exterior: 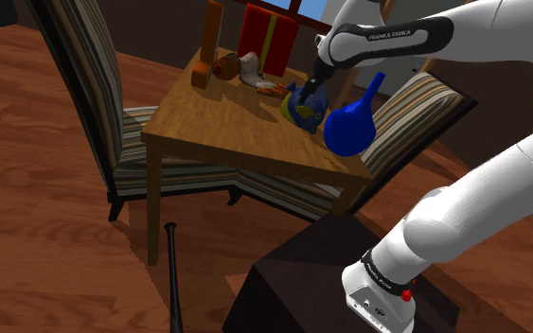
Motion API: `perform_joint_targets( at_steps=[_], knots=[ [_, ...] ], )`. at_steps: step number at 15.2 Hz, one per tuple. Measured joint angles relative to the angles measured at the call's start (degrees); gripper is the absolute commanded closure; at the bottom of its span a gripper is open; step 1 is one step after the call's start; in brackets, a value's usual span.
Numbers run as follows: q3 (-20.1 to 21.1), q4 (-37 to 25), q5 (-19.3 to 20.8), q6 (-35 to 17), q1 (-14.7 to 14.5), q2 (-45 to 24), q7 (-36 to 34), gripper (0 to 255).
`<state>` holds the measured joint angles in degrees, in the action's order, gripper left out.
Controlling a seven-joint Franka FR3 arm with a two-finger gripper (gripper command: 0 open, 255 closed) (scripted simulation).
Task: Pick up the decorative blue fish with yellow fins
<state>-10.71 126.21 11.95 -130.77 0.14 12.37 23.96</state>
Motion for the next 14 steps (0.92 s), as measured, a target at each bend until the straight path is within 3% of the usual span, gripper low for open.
perform_joint_targets(
  at_steps=[7, 8, 14],
  knots=[
    [-0.3, 3.6, 0.7, -5.5, 0.2, -1.8, -0.4, 0],
    [-0.3, 3.7, 0.7, -5.7, 0.2, -1.9, -0.5, 255],
    [-0.3, 3.7, 0.7, -6.0, 0.2, -2.0, -0.5, 255]
  ],
)
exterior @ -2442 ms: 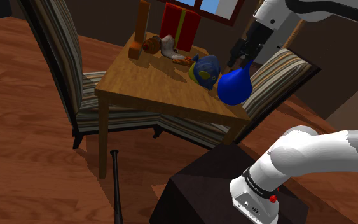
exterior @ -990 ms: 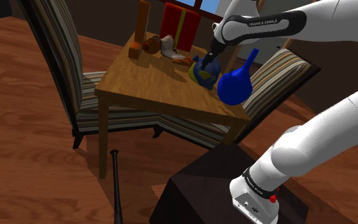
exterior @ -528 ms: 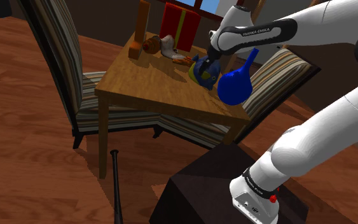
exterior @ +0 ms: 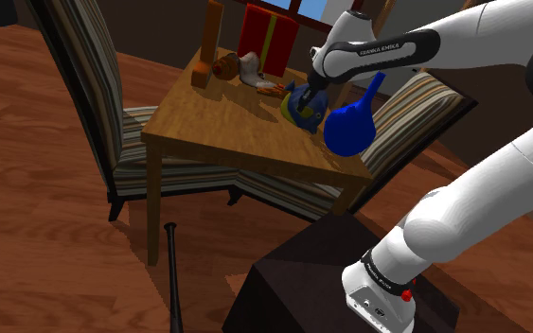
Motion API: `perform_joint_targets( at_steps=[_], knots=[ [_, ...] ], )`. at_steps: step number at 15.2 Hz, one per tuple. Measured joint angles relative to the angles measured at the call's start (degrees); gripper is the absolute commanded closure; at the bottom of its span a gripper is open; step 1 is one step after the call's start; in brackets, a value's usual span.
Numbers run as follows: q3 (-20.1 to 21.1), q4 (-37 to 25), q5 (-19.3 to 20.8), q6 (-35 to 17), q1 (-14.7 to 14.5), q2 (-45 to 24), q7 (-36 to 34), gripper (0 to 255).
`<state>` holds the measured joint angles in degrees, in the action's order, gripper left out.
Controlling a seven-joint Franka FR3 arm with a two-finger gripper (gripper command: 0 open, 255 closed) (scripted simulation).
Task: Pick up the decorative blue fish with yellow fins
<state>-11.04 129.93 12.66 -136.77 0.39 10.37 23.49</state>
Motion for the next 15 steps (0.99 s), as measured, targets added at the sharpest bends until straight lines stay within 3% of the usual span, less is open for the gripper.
perform_joint_targets(
  at_steps=[5, 15],
  knots=[
    [0.1, -0.2, 0.0, 0.4, 0.0, 0.1, 0.0, 255],
    [0.4, -5.3, -0.8, 7.9, -0.3, 2.4, 1.1, 255]
  ],
)
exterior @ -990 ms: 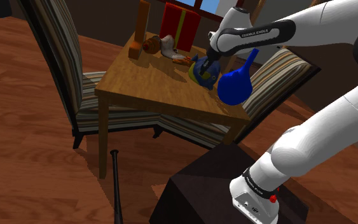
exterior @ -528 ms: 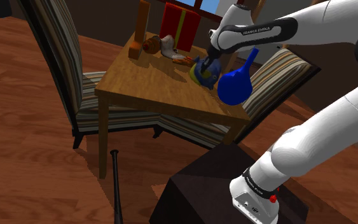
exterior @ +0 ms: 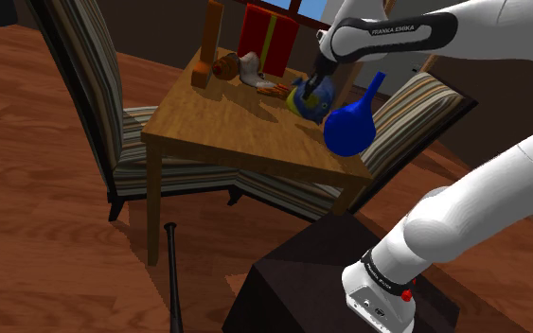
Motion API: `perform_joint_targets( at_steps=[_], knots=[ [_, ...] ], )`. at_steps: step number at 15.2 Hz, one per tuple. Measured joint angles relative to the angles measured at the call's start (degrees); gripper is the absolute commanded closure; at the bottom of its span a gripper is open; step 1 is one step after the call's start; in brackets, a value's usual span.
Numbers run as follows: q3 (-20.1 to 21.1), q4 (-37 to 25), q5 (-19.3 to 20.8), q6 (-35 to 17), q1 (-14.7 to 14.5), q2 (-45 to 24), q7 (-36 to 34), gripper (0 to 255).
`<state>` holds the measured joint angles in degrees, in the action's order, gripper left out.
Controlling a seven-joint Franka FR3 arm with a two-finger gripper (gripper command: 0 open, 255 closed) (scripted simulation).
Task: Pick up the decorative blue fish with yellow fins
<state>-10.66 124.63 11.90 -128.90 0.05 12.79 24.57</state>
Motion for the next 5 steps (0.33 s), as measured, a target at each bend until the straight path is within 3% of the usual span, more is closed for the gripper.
perform_joint_targets(
  at_steps=[5],
  knots=[
    [0.1, -3.1, -0.4, 3.4, -0.1, 0.3, 0.6, 255]
  ],
)
